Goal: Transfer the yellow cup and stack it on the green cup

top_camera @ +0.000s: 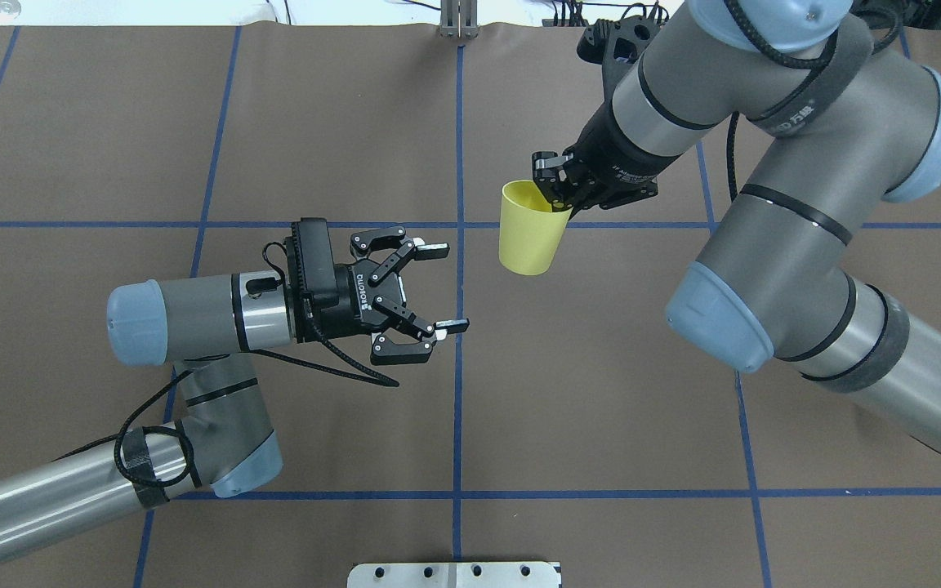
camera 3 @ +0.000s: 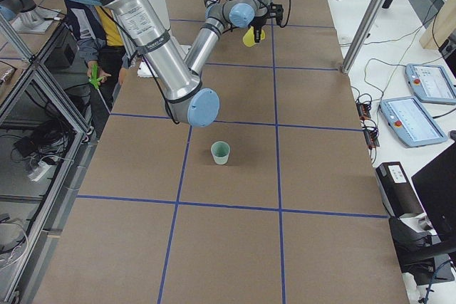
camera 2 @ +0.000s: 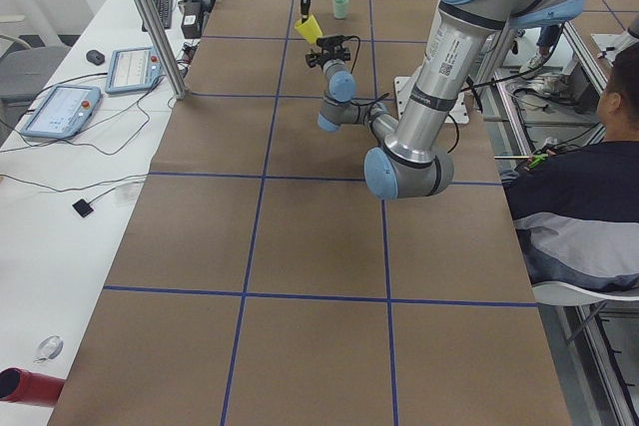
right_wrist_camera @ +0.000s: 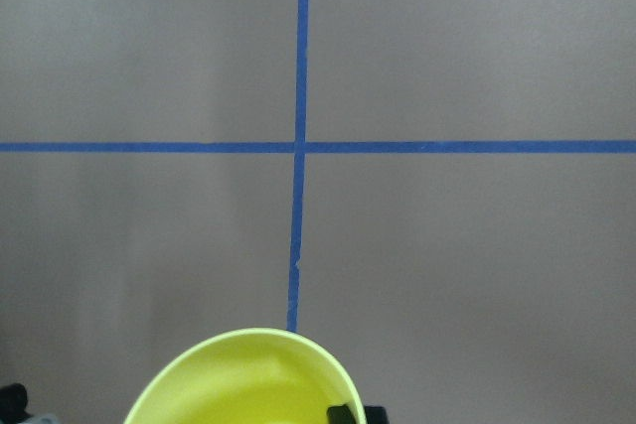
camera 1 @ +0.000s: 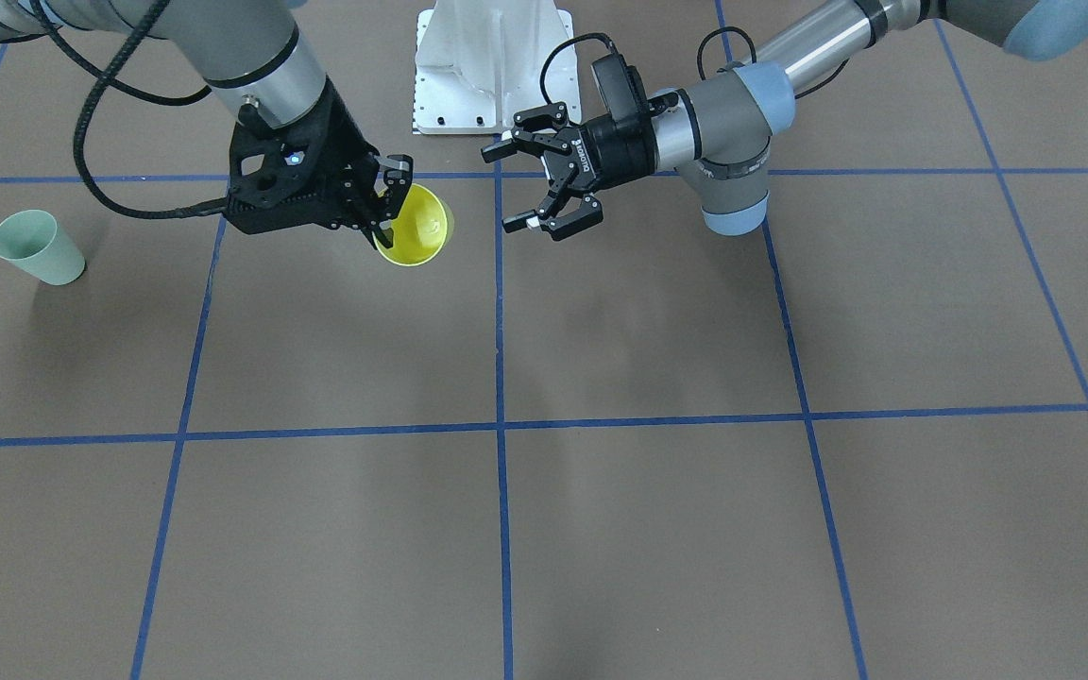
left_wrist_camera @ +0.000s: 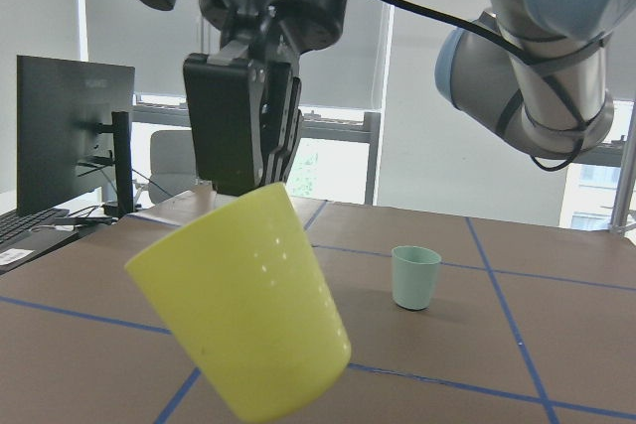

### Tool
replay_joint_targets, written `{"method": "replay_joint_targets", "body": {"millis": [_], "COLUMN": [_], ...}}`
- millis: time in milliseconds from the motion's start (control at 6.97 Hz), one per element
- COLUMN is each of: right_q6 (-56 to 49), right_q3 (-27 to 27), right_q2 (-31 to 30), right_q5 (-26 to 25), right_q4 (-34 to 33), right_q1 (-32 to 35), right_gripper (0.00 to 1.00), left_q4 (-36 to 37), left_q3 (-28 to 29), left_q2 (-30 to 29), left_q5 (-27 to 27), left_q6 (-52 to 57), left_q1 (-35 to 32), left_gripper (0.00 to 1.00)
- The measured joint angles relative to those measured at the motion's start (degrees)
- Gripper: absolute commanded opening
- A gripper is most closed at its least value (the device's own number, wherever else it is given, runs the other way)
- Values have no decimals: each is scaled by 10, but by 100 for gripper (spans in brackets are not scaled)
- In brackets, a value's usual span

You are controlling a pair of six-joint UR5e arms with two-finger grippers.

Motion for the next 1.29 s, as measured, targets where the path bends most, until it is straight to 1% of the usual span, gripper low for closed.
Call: {"method": "replay_joint_targets", "body": {"millis": [287,574,717,861,1004,1291], "right_q6": [0,0,0,-7,-27,-66], "right_q3": [0,2,2,11,37,114], "right_q2": [-12,-37,-48,-62,-89,-170], "right_q5": [-3,-10,-17,-20,-21,-22], "right_q4": [1,4,5,6,7,9], "right_q1": [52,107,126,143,158,183], "right_gripper": [0,0,0,0,0,0], "left_q4": [73,184,249,323,399,532], "left_q3": [-2,-4,-14,-42,-85,-167], "left_q2": [4,9,17,37,69,149], "left_q5": [22,26,23,16,5,-23], "left_q6": [-1,1,2,3,6,51], "left_q1": [-27,-73,-97,-118,-139,-178], "left_gripper": [99,98,98,98,98,98]}}
